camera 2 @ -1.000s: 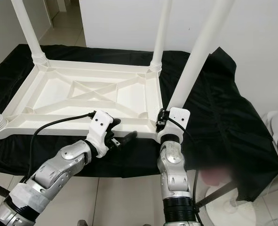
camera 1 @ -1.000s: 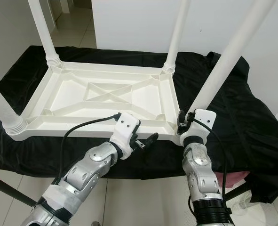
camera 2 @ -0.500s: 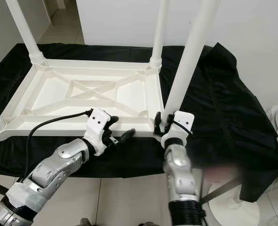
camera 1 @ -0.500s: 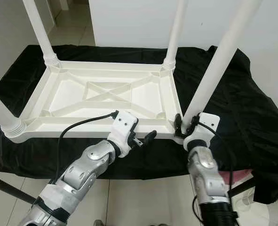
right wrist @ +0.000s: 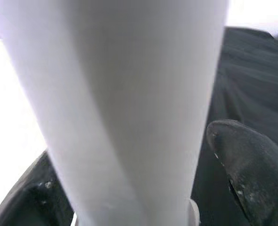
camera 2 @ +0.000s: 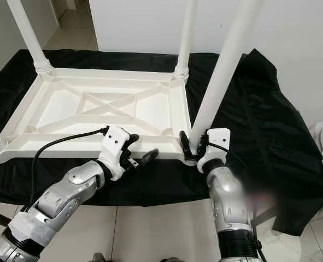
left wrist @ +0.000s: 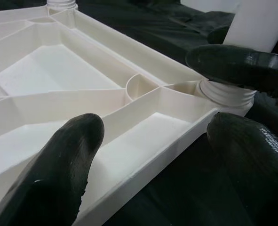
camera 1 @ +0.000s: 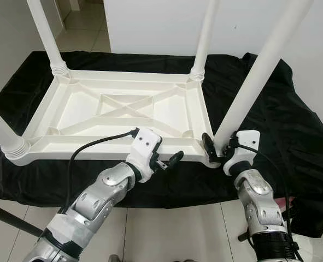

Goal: Building children table

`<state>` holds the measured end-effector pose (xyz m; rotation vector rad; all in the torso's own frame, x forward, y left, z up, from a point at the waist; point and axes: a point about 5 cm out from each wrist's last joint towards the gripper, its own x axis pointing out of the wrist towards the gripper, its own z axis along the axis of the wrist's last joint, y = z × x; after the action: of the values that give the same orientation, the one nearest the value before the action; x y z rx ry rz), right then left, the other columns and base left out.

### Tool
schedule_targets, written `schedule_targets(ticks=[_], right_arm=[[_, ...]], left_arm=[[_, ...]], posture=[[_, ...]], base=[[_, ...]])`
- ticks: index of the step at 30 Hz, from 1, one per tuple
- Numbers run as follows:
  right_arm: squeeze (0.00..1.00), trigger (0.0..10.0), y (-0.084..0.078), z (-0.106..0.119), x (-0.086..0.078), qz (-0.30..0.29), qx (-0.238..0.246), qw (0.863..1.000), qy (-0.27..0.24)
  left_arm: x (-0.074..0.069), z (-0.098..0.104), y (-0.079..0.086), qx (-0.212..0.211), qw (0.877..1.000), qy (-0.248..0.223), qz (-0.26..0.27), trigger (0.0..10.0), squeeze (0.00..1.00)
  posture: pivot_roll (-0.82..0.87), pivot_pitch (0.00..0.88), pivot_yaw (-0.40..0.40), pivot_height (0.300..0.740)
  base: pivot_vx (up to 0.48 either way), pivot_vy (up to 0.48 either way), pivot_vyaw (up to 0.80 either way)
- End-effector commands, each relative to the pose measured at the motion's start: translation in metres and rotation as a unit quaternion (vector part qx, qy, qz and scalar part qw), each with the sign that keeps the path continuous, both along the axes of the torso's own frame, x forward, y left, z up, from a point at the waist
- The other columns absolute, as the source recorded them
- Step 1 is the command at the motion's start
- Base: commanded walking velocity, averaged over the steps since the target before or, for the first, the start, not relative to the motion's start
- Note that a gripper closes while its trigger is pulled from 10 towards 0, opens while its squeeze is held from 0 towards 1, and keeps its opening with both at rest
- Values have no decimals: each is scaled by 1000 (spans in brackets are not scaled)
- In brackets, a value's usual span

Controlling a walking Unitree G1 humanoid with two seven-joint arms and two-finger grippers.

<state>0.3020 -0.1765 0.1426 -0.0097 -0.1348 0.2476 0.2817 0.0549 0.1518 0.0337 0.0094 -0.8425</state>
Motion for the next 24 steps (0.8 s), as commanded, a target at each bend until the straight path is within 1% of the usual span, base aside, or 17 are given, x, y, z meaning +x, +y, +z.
schedule_targets(ticks=[1,4,6,8,9,11,13,15,16,20,24], right_arm=[[0,10000,-1,-1,0,26,-18,999,-13],[0,10000,-2,-1,1,35,-30,999,-20],[0,10000,-3,-3,1,45,-36,998,-24],[0,10000,-4,-6,1,54,-26,998,-16],[0,10000,-4,-7,1,63,-30,997,-20],[0,10000,-4,-8,1,67,-28,997,-17],[0,10000,-4,-10,1,84,-18,996,-15],[0,10000,-5,-11,1,88,-20,996,-16],[0,10000,-5,-11,2,94,-28,995,-18],[0,10000,-5,-8,5,104,-31,994,-26],[0,10000,-9,2,14,123,-42,991,-38]], left_arm=[[-11,-6,-9,3,996,4,-88,10000,0],[-12,-7,-10,-3,996,8,-91,10000,0],[-11,-10,-9,-4,997,4,-81,10000,0],[-10,-14,-9,2,997,0,-75,10000,0],[-9,-15,-9,3,997,-1,-73,10000,0],[-9,-15,-9,3,997,-2,-72,10000,0],[-6,-13,-10,7,997,-14,-72,10000,0],[-6,-13,-11,8,997,-16,-72,10000,0],[-5,-13,-11,7,997,-18,-72,10000,0],[-3,-11,-9,10,997,-23,-70,10000,0],[-1,-11,-11,12,997,-29,-71,10000,0]], posture=[[-7,56,-31,740],[-7,53,-29,740],[-4,43,-29,740],[-9,30,-27,740],[-9,30,-27,740],[-11,25,-26,740],[-10,12,-26,740],[-10,12,-26,740],[-9,5,-27,740],[-7,0,-33,740],[-3,0,-36,740]], base=[[0,0,0],[0,0,0],[0,0,0],[0,0,0],[0,0,0],[0,0,0],[0,0,0],[0,0,0],[0,0,0],[0,0,0],[0,0,0]])
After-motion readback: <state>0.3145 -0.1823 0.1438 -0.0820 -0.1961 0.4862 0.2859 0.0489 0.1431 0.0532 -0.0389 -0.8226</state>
